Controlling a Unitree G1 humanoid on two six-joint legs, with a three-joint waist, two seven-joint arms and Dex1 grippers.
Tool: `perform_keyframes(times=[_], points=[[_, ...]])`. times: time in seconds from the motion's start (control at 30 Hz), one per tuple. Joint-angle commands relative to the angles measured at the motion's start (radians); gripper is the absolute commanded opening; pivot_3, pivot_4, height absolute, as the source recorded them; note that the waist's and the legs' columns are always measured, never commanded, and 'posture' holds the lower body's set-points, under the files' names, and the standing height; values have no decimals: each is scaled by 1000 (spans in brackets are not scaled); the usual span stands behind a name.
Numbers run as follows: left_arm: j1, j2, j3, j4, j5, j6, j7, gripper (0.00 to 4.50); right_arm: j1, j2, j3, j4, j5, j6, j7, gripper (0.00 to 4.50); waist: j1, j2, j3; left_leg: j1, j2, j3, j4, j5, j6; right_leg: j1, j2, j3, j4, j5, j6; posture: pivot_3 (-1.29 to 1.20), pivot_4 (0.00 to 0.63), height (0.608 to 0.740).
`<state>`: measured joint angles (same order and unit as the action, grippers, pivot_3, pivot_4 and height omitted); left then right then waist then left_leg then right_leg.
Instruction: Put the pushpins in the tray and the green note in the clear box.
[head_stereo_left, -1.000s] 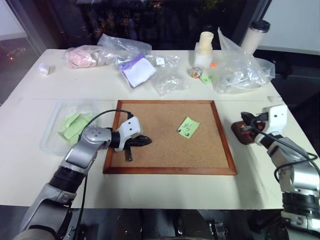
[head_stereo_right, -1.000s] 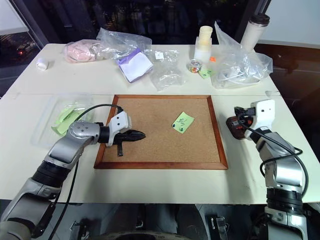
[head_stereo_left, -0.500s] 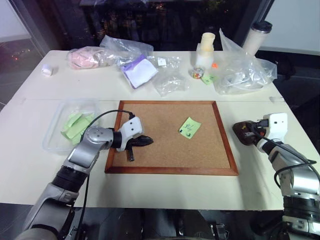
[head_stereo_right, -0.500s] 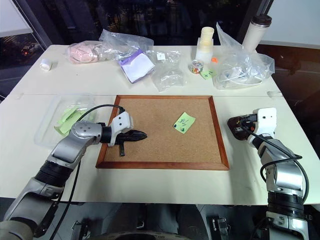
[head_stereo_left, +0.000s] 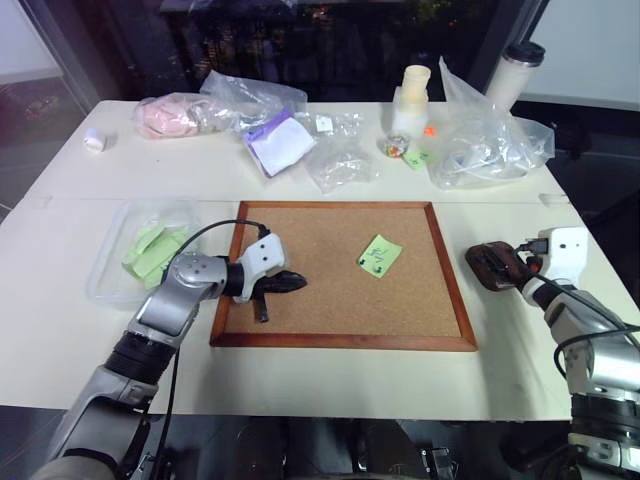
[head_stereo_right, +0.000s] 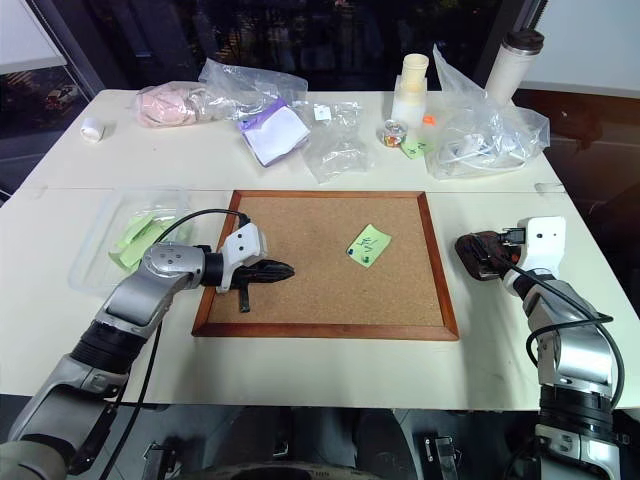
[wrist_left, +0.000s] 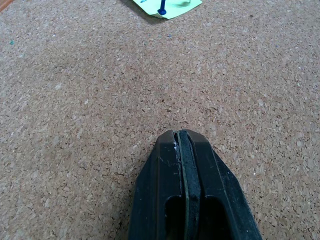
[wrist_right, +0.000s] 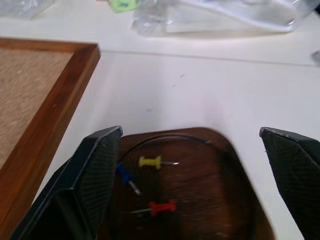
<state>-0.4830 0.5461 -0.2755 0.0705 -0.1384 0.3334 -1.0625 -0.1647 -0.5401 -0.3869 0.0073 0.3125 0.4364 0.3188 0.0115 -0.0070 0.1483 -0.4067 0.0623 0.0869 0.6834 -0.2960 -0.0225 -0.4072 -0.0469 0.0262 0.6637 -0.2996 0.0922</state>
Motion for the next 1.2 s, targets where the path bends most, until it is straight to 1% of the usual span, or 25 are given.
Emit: perform_keyframes(times=[0.03, 0.13, 0.2, 0.27, 0.3, 0.4, 0.5, 0.73, 0.97, 1.0, 1.07, 1.13, 1.2], points=[[8, -7, -22, 6, 15, 2, -3, 0, -14, 3, -50, -96, 24, -6, -31, 4464, 0, 0, 0, 0, 0, 0, 0, 0, 0, 0, 0, 0, 0, 0, 0, 0, 150, 734], [8, -7, -21, 5, 15, 3, -2, 0, -25, 14, -51, -139, 55, 11, -32, 4464, 0, 0, 0, 0, 0, 0, 0, 0, 0, 0, 0, 0, 0, 0, 0, 0, 150, 734], [7, -7, -21, 5, 15, 2, -3, 0, -4, 18, 11, -224, 113, 38, 51, 4464, 0, 0, 0, 0, 0, 0, 0, 0, 0, 0, 0, 0, 0, 0, 0, 0, 150, 734], [6, -6, -21, 7, 16, 0, -4, 0, 55, -6, 130, -294, 94, 26, 151, 4464, 0, 0, 0, 0, 0, -1, 0, 0, 0, 0, 0, 0, 0, 0, 0, 0, 150, 734], [5, -4, -21, 10, 19, -4, -4, 0, 76, -3, 168, -314, 93, 27, 178, 4464, 0, 0, 0, 0, 0, -1, 0, 0, 0, 0, 1, 0, 0, 0, 0, 0, 150, 734], [4, -5, -22, 19, 24, -11, -1, 0, 93, 32, 240, -336, 98, 27, 202, 4464, 1, 0, 0, 0, 0, -1, 0, 0, 0, 1, 0, -1, 0, 0, 0, 0, 150, 734], [3, -7, -23, 21, 23, -11, -1, 0, 80, 61, 309, -329, 68, 8, 210, 4464, 0, 0, 0, 0, 0, -1, 0, 0, 0, 1, 0, -1, 0, 0, 0, 0, 150, 734], [5, -10, -25, 18, 27, -8, -1, 0, 41, 106, 386, -253, 9, -57, 219, 4464, 1, 0, 0, 0, 0, -1, 0, 0, 0, 1, 0, -1, 0, 0, 0, 0, 150, 734], [17, -2, -18, 10, 27, -6, 4, 0, 46, 118, 411, -221, -3, -82, 244, 4464, 1, 0, 0, 0, 0, -1, 0, 0, 0, 1, 0, -1, 0, 0, 0, 0, 150, 734], [18, -2, -19, 8, 27, -5, 4, 0, 46, 120, 414, -217, -4, -84, 245, 4228, 1, 0, 0, 0, 0, -1, 0, 0, 0, 1, 0, -1, 0, 0, 0, 0, 150, 734], [20, -4, -21, 6, 27, -3, 6, 0, 44, 123, 417, -209, -6, -88, 248, 3577, 1, 0, 0, 0, 0, -1, 0, 0, 0, 1, 0, -1, 0, 0, 0, 0, 150, 734], [20, -5, -21, 5, 27, -2, 7, 0, 44, 124, 419, -205, -9, -91, 250, 2664, 1, 0, 0, 0, 0, -1, 0, 0, 0, 1, 0, -1, 0, 0, 0, 0, 150, 734], [18, -5, -21, 8, 28, -4, 6, 0, 45, 125, 419, -203, -11, -92, 254, 1607, 1, 0, 0, 0, 0, -1, 0, 0, 0, 1, 0, -1, 0, 0, 0, 0, 150, 734]])
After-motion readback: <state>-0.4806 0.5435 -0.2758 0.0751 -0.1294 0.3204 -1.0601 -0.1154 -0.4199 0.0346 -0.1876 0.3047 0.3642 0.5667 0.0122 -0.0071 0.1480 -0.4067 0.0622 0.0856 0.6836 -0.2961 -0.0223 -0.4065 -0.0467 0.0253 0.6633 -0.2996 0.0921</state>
